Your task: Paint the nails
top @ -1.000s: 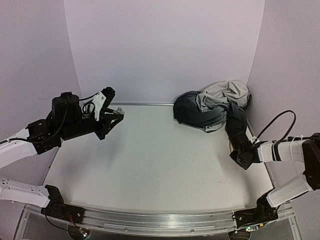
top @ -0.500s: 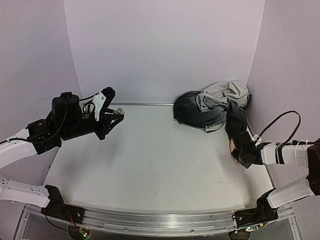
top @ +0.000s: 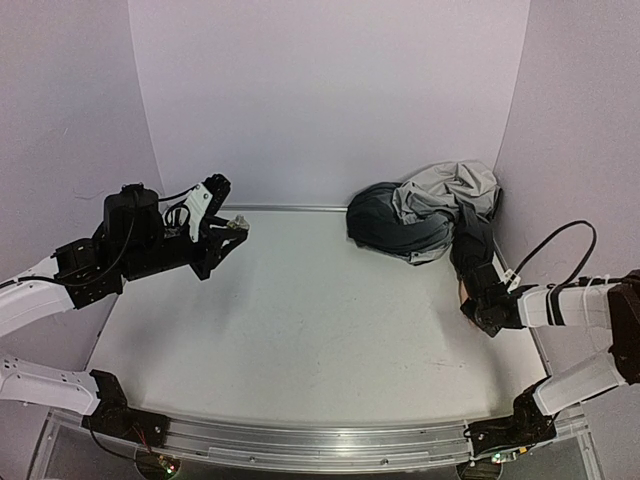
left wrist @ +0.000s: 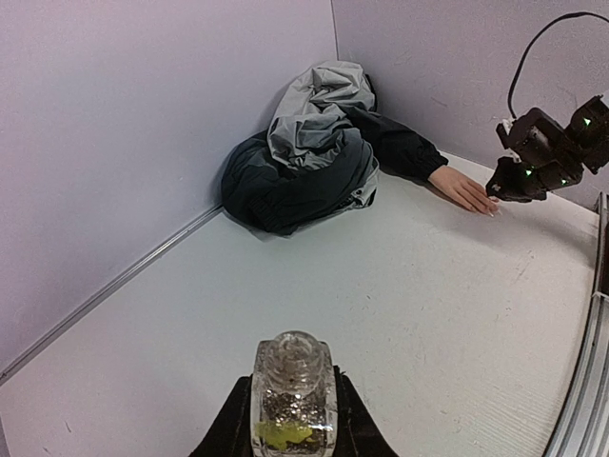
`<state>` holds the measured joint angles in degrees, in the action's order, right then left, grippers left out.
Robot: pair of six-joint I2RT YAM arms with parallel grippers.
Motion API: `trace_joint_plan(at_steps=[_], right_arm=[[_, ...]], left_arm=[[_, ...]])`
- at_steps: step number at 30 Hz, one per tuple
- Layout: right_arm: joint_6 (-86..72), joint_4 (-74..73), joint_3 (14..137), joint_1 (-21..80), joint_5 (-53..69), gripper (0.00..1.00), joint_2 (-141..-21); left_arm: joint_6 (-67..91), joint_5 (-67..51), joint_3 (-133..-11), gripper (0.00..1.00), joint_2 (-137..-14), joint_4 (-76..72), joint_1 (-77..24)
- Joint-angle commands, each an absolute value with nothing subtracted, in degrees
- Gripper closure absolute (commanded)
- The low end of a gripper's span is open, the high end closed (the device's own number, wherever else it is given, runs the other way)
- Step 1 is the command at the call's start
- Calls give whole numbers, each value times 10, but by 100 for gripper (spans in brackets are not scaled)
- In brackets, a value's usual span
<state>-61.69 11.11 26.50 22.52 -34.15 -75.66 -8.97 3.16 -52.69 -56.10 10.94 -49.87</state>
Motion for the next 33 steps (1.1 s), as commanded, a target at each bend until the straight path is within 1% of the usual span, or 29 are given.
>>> trace_joint_plan(at_steps=[1, 23, 33], right_arm=[[-610, 107, 284, 223, -364, 100, -766], [-625, 86, 292, 223, -350, 100, -795], [-635, 72, 289, 223, -343, 100, -789]], left_arm=[[-87, 32, -529, 100, -547, 81, -496], [-86, 30, -530, 100, -549, 81, -496], [-86, 30, -530, 100, -547, 81, -495]])
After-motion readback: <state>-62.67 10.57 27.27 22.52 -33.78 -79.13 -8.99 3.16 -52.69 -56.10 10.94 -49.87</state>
